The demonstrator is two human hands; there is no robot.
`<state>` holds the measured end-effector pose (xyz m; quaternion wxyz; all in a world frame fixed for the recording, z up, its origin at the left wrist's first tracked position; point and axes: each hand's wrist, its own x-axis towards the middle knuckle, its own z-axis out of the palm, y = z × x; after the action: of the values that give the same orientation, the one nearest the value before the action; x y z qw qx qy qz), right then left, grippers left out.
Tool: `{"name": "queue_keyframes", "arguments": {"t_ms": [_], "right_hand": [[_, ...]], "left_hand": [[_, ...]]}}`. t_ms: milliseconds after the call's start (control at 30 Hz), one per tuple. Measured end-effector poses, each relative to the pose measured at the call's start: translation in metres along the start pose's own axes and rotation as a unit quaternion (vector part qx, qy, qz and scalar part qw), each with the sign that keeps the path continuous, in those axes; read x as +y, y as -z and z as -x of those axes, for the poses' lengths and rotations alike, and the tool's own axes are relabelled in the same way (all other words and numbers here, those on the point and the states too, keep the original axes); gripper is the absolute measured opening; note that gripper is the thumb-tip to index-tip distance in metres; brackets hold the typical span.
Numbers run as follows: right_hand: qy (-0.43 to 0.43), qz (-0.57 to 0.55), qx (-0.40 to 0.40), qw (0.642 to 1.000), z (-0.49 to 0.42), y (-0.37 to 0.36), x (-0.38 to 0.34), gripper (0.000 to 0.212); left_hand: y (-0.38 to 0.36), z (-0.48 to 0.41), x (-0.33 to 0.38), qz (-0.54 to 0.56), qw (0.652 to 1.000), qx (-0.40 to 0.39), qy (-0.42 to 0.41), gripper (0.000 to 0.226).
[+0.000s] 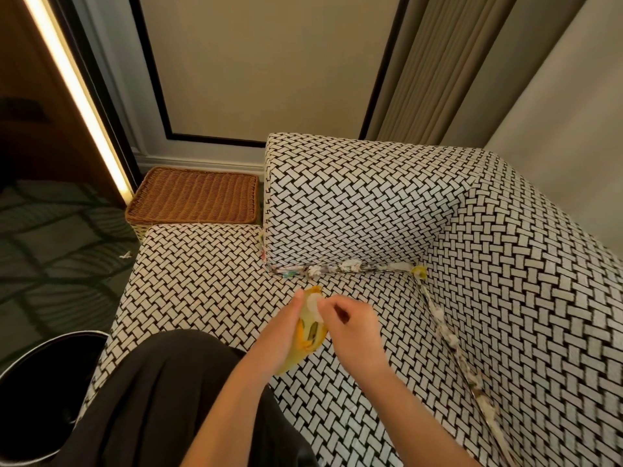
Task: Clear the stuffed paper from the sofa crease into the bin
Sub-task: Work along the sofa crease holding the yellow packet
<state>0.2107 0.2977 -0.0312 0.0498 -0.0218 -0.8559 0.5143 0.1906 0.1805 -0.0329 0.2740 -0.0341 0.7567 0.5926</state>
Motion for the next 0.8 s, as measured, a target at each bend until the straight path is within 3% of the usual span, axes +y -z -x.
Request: {"name": "queue_keyframes", "arguments": {"t_ms": [133,267,400,567,667,800], "right_hand": [[0.013,0.005,-0.024,1.000,0.000,0.001,-0.008,0.024],[-0.029,-0.033,0.056,0.997,-0.016,0.008,0.006,0.018],[-0.122,0.127,0.010,0.984,-0.054,0.003,0.054,0.033],[-0.145,0.373,-0.054,0.915,-0.091,-0.001,0.084,0.044],[-0.146,0.422,-0.076,0.891,-0.110,-0.001,0.084,0.047],[-0.141,0.450,-0.099,0.876,-0.125,-0.001,0.085,0.043]], "left_hand": [[0.002,0.002,0.001,0.048,0.999,0.000,-0.015,0.078],[0.004,-0.007,-0.004,0.060,0.998,0.016,0.027,0.080],[0.005,-0.015,-0.005,0.095,0.995,0.026,0.024,0.072],[0.006,-0.023,-0.010,0.136,0.990,0.013,0.024,0.053],[0.008,-0.028,-0.011,0.149,0.989,0.001,0.017,0.044],[0.009,-0.036,-0.017,0.157,0.988,-0.003,0.000,0.058]]}}
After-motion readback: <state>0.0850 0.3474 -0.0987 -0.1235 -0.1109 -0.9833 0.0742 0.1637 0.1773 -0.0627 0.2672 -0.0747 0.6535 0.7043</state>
